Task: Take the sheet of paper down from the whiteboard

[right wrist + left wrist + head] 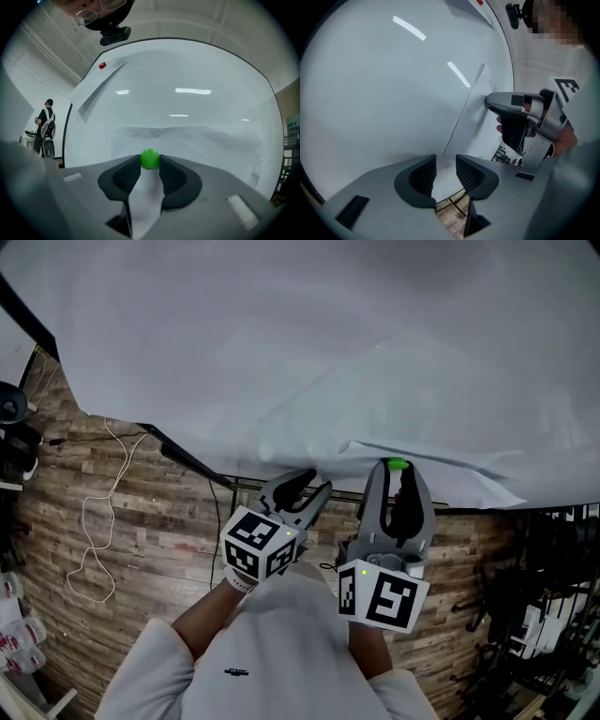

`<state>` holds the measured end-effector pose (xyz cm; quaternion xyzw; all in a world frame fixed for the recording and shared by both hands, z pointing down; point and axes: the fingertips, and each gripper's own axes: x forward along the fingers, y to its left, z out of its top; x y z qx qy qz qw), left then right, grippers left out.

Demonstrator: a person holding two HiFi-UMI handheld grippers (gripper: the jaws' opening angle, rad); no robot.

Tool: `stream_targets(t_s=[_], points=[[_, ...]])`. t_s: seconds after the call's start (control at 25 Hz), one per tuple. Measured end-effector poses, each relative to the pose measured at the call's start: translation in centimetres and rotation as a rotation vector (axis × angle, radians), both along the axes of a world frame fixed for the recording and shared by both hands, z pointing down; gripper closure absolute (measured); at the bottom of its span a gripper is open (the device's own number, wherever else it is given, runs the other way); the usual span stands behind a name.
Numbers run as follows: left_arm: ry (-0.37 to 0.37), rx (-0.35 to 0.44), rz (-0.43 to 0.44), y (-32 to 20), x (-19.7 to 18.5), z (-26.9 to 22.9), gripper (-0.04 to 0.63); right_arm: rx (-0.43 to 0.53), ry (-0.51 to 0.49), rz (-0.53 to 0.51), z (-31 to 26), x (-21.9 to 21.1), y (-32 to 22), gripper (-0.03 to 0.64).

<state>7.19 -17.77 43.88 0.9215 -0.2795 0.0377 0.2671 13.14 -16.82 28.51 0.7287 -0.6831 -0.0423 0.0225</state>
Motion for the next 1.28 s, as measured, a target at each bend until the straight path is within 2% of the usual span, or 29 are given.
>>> stream_targets(t_s=[0.32,0.48,0.64,0.72,1.28], points=[[0.021,0.034,0.0,-0.4,0.8,-1.0,0.483,-0.004,-0.004,-0.016,0.2,0.1,-0.3,0.485],[0.036,0.054,-0.018,-0.7,0.3,-1.7,0.528,-0.005,-0.005,-0.027,0.1,0.0,-0.3,0.485],[0.032,0.075,-0.025,-0.6,0.3,-2.2,0.54,-0.002,-0.01,-0.029,0.1,0.1,-0.1,0.485],[0.029,0.079,-0.042,-0.7,-0.1,-2.3,0.589,-0.002,-0.01,-0.029,0.1,0.0,0.0,0.485],[0.074,0.066,-0.052,-0.2,-0.8,-2.9,0.591,0.002,-0.006,-0.038,0.0,0.0,-0.3,0.485]])
